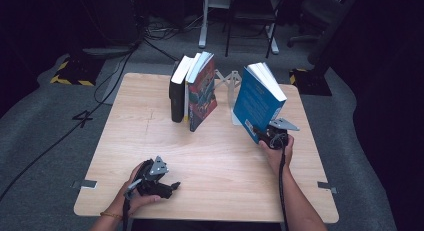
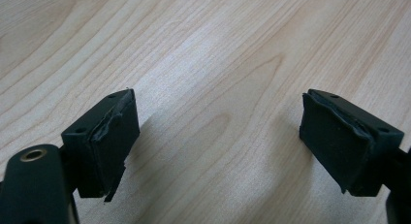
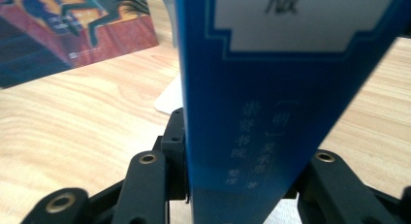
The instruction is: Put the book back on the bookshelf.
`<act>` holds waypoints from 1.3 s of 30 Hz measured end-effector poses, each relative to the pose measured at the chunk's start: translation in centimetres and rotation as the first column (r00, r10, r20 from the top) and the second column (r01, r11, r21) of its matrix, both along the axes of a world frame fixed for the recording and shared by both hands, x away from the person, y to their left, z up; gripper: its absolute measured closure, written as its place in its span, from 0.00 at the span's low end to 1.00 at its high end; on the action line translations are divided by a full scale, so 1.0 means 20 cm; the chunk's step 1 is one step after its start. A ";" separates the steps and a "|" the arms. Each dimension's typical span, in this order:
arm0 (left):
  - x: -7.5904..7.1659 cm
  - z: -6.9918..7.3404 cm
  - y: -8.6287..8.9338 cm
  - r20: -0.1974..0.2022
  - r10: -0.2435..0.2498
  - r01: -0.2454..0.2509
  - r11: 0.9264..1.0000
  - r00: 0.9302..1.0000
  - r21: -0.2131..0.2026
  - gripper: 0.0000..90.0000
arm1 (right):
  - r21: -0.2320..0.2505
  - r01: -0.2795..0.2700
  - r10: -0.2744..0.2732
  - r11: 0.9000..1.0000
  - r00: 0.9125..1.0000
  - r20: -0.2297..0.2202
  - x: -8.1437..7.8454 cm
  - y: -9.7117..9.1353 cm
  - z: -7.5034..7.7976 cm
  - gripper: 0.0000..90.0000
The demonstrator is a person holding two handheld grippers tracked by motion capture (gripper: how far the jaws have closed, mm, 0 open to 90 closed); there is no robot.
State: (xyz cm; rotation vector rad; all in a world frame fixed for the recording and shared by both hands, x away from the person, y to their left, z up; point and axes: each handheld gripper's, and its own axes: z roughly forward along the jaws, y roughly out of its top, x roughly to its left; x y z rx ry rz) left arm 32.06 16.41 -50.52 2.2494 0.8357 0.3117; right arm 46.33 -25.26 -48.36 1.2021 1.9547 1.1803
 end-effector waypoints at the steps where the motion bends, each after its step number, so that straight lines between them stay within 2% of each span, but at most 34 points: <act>1: 0.00 0.00 0.00 0.000 0.000 0.000 1.000 1.000 0.000 0.16 | 0.000 0.014 -0.014 1.000 1.000 -0.004 0.01 0.01 0.00 0.67; 10: 0.00 0.00 0.00 0.001 -0.002 0.002 1.000 1.000 0.000 0.16 | -0.006 0.070 -0.070 0.998 0.997 -0.029 0.10 0.09 0.02 0.68; 23: 0.00 0.00 0.00 0.000 -0.011 0.011 1.000 1.000 0.001 0.16 | -0.005 0.117 -0.117 0.993 0.992 -0.054 0.19 0.16 0.04 0.68; 26: 0.00 0.00 0.00 0.000 -0.012 0.012 1.000 1.000 0.001 0.16 | -0.023 0.121 -0.122 0.992 0.991 -0.052 0.19 0.19 0.04 0.68; 34: 0.00 0.00 0.00 0.001 -0.014 0.014 1.000 1.000 0.002 0.16 | -0.021 0.131 -0.132 0.991 0.990 -0.053 0.18 0.21 0.03 0.66; 37: 0.00 0.00 0.00 0.001 -0.009 0.009 1.000 1.000 0.000 0.16 | 0.006 0.121 -0.121 0.993 0.991 -0.056 0.17 0.19 0.04 0.62; 39: 0.00 0.00 0.00 0.002 -0.008 0.008 1.000 1.000 0.001 0.17 | 0.006 0.112 -0.111 0.994 0.993 -0.050 0.16 0.18 0.05 0.61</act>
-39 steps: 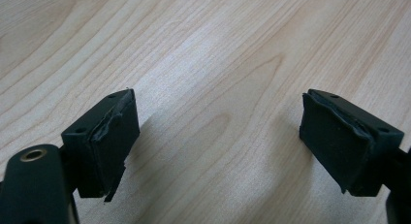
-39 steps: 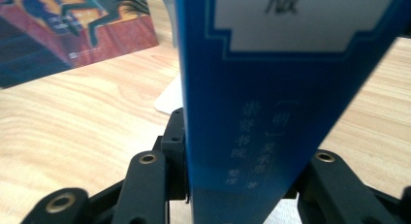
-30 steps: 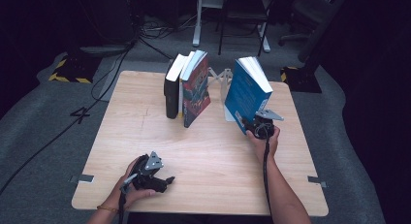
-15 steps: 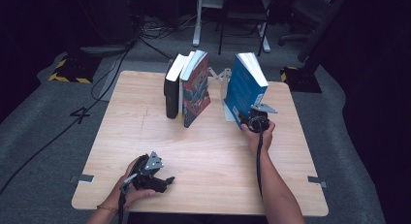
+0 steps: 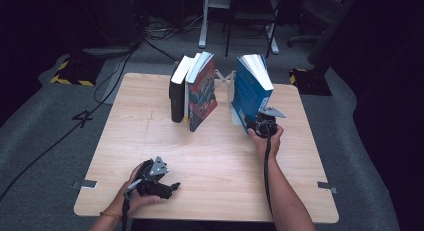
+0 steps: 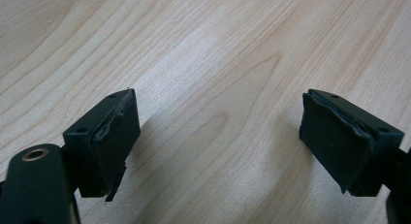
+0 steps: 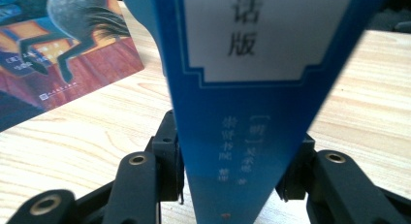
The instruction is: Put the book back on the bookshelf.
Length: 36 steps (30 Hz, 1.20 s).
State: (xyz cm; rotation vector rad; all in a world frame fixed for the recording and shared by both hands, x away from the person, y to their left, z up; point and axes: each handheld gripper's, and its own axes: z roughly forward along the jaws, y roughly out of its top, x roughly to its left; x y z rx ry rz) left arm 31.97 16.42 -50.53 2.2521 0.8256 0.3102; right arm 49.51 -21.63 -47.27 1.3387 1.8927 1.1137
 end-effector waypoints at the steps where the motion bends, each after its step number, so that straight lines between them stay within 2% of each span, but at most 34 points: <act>1: 0.00 0.00 0.00 0.000 0.000 0.000 1.000 1.000 0.000 0.17 | -0.006 -0.007 0.007 1.000 1.000 -0.002 0.00 0.00 0.00 0.61; 11: 0.00 0.00 0.00 0.000 0.001 -0.001 1.000 1.000 -0.001 0.17 | -0.042 -0.037 0.038 0.998 0.999 0.011 -0.02 -0.02 0.04 0.61; 18: 0.00 0.00 0.00 0.000 0.001 -0.001 1.000 1.000 0.000 0.17 | -0.060 -0.068 0.071 0.996 0.997 0.044 -0.03 -0.03 0.12 0.60; 24: 0.00 0.00 0.00 0.000 0.001 -0.001 1.000 1.000 0.000 0.17 | -0.101 -0.090 0.096 0.991 0.994 0.051 -0.04 -0.03 0.18 0.54; 29: 0.00 0.00 0.00 0.000 0.001 -0.001 1.000 1.000 -0.001 0.17 | -0.125 -0.114 0.119 0.986 0.992 0.041 -0.06 -0.05 0.21 0.45; 36: 0.00 0.00 0.00 0.000 0.003 -0.003 1.000 1.000 0.001 0.17 | -0.179 -0.140 0.142 0.974 0.990 -0.003 -0.09 -0.04 0.24 0.35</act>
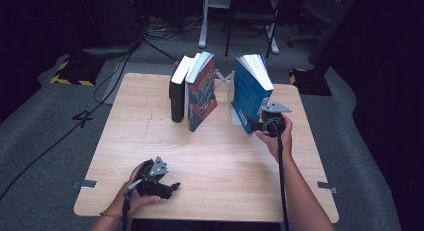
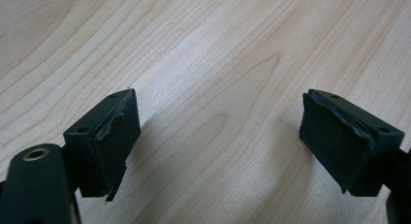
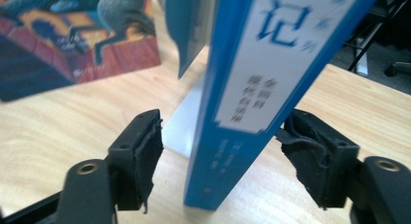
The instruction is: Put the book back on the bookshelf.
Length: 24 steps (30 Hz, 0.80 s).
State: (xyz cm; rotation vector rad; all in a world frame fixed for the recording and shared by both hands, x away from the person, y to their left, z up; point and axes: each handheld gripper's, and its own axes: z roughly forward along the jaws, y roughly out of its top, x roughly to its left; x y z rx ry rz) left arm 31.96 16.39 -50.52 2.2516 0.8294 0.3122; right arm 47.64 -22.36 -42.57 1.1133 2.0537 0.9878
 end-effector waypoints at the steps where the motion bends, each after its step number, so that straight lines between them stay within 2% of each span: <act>1: 0.00 0.00 0.00 0.000 0.000 0.000 1.000 1.000 0.000 0.17 | -0.004 -0.007 0.007 1.000 1.000 -0.006 0.00 0.00 0.00 0.34; 7: 0.00 0.00 0.00 0.000 0.000 0.000 1.000 1.000 0.001 0.16 | -0.032 -0.047 0.045 0.998 0.998 -0.040 -0.05 0.00 0.03 0.33; 13: 0.00 0.00 0.00 0.000 0.000 0.000 1.000 1.000 0.001 0.16 | -0.076 -0.067 0.063 0.995 0.997 -0.050 -0.09 -0.03 0.04 0.32; 19: 0.00 0.00 0.00 0.000 0.000 0.000 1.000 1.000 0.001 0.17 | -0.105 -0.104 0.099 0.989 0.993 -0.057 -0.15 -0.05 0.04 0.32; 24: 0.00 0.00 0.00 0.000 0.000 0.000 1.000 1.000 0.001 0.17 | -0.142 -0.138 0.129 0.980 0.989 -0.069 -0.20 -0.05 0.03 0.32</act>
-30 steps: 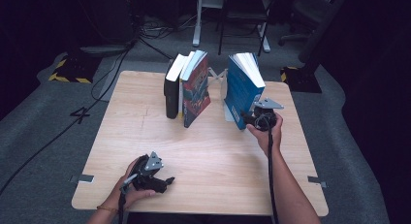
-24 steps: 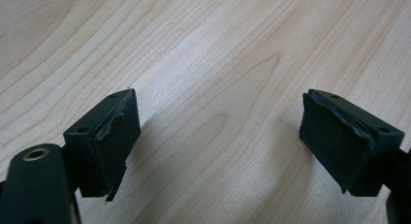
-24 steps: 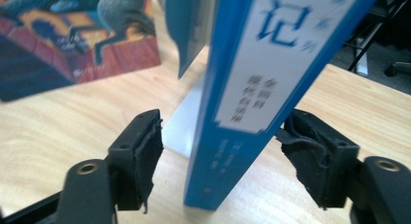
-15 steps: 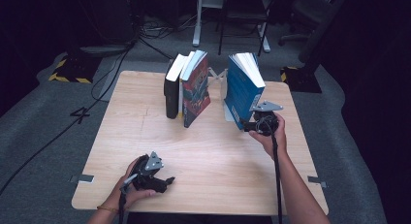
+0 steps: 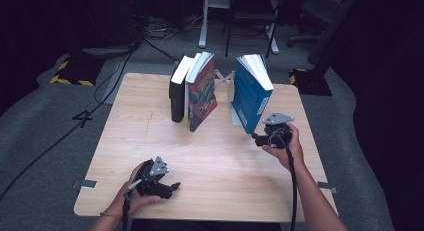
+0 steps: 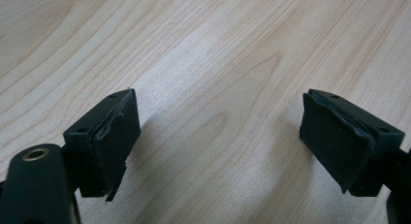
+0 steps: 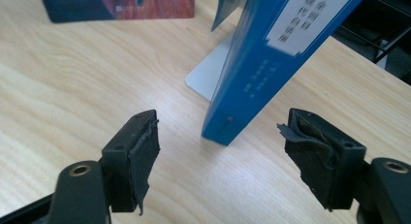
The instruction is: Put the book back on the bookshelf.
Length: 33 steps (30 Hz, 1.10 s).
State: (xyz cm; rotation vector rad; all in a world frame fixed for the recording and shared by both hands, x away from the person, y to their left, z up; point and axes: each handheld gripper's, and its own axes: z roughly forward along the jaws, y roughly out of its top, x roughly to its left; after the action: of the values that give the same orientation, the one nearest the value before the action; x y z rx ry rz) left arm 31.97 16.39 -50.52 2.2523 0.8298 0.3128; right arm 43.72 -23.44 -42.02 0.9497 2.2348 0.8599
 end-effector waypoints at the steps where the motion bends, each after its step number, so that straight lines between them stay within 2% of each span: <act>1: 0.00 0.00 0.00 0.000 0.000 0.000 1.000 1.000 0.000 0.16 | -0.001 -0.004 0.004 1.000 1.000 -0.001 -0.01 0.00 0.00 0.33; 19: 0.00 0.00 0.00 0.000 0.002 -0.002 1.000 1.000 -0.001 0.17 | -0.065 -0.050 0.051 0.997 0.999 0.009 -0.20 -0.07 -0.09 0.32; 30: 0.00 0.00 0.00 0.000 0.002 -0.002 1.000 1.000 0.000 0.17 | -0.088 -0.108 0.110 0.990 0.994 0.024 -0.32 -0.12 -0.12 0.31; 33: 0.00 0.00 0.00 0.000 0.002 -0.002 1.000 1.000 0.000 0.17 | -0.097 -0.126 0.127 0.987 0.992 0.004 -0.34 -0.14 -0.13 0.33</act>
State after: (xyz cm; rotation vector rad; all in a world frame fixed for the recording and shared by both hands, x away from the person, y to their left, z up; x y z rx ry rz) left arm 31.95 16.38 -50.52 2.2514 0.8319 0.3136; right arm 36.89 -26.27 -44.62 0.7645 2.3261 0.8018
